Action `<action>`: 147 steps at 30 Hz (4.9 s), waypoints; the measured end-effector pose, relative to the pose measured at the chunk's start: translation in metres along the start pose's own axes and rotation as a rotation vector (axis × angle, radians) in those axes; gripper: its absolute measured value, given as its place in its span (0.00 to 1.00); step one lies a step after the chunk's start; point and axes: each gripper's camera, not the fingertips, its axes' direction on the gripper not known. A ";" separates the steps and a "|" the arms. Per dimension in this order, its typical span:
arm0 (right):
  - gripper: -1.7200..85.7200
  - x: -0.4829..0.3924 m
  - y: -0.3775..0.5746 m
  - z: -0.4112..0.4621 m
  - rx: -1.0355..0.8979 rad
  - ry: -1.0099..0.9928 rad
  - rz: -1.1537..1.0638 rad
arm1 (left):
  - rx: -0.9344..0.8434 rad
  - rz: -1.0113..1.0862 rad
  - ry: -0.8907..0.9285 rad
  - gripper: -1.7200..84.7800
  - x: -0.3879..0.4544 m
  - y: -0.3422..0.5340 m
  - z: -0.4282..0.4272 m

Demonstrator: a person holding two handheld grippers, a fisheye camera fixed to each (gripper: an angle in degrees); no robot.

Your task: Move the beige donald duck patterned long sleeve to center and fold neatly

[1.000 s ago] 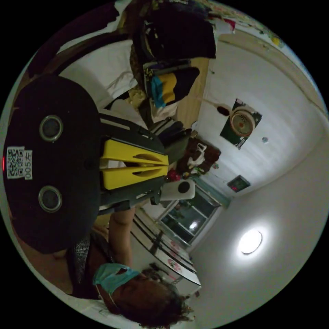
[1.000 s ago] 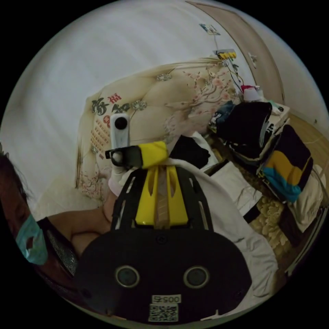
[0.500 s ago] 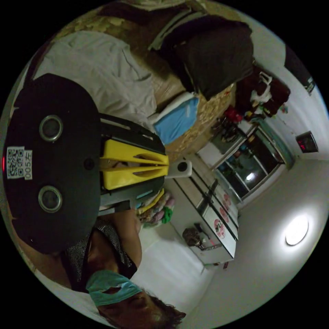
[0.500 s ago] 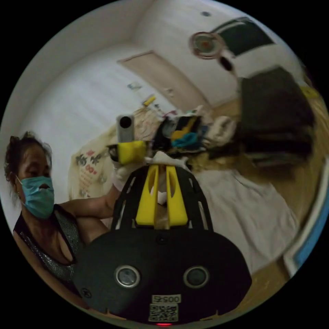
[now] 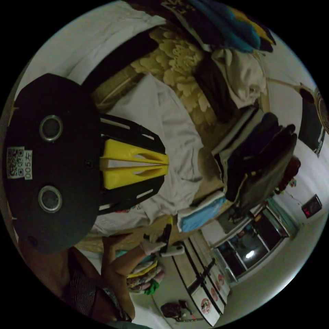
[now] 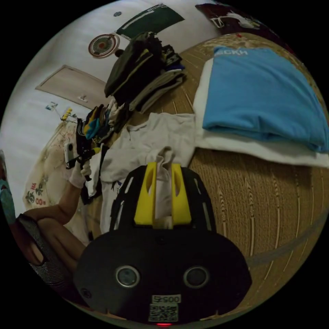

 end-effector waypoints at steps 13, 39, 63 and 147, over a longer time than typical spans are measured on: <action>0.01 0.041 -0.071 0.012 -0.059 0.155 0.045 | -0.081 0.101 0.062 0.01 0.000 -0.016 0.097; 0.01 0.050 -0.138 0.131 -0.180 0.438 -0.058 | -0.123 0.025 -0.213 0.02 0.002 0.072 0.135; 0.00 0.064 -0.156 0.282 -0.224 0.458 -0.114 | -0.073 0.053 -0.465 0.02 0.035 0.166 0.201; 0.01 -0.050 0.099 0.334 -1.272 0.080 -1.195 | -0.654 -0.204 0.042 0.06 -0.029 0.493 0.195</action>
